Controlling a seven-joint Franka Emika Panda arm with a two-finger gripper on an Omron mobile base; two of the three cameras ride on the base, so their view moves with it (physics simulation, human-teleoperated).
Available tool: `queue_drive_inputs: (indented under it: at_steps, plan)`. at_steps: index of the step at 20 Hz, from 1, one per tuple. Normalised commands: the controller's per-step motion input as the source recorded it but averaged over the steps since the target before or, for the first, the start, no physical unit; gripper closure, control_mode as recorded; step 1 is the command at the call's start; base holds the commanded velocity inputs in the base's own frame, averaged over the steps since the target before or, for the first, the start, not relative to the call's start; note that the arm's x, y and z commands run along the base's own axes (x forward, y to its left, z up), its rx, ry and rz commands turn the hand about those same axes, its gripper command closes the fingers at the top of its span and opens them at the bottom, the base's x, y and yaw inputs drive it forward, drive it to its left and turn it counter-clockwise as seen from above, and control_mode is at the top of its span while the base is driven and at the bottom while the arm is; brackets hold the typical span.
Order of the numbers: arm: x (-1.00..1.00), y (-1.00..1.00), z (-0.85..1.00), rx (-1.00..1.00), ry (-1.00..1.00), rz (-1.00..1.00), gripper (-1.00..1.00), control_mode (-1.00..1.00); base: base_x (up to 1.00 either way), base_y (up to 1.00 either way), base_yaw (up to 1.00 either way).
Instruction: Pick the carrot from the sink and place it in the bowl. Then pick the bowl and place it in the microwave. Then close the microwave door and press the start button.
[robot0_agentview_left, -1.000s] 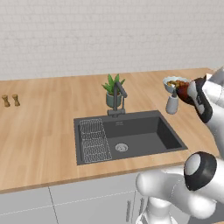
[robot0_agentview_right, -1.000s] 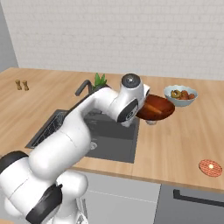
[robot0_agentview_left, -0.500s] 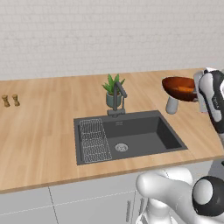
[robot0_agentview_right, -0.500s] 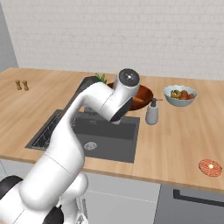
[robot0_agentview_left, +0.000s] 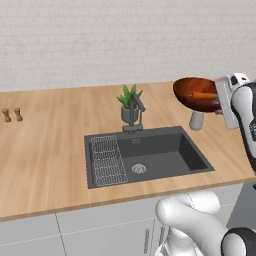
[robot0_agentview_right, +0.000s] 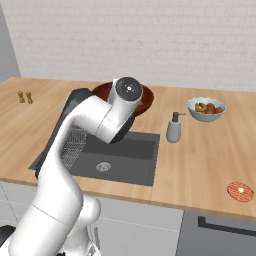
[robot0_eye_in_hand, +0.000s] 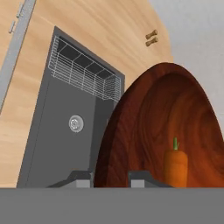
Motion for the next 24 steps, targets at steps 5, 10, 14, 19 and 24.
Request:
queue_drive_inputs:
  at_steps: [5, 10, 14, 19, 24]
  plan:
    - [-0.26, 0.62, 0.33, -0.16, -0.01, -0.04, 1.0, -1.0, 0.0, 0.0, 0.0]
    - [-0.26, 0.27, 0.43, -0.05, 0.0, 0.0, 1.0, -1.0, 0.0, 0.0, 0.0]
    - [-0.23, 0.51, 0.18, 0.0, 0.0, 0.06, 1.0, -1.0, 0.0, 0.0, 0.0]
    - [-0.05, 0.07, 0.16, 0.0, 0.0, 0.03, 1.0, 1.0, -0.39, 0.05, 0.01]
    - [0.0, 0.0, 0.0, 0.0, 0.0, 0.0, 1.0, 1.0, -0.88, -0.48, -0.15]
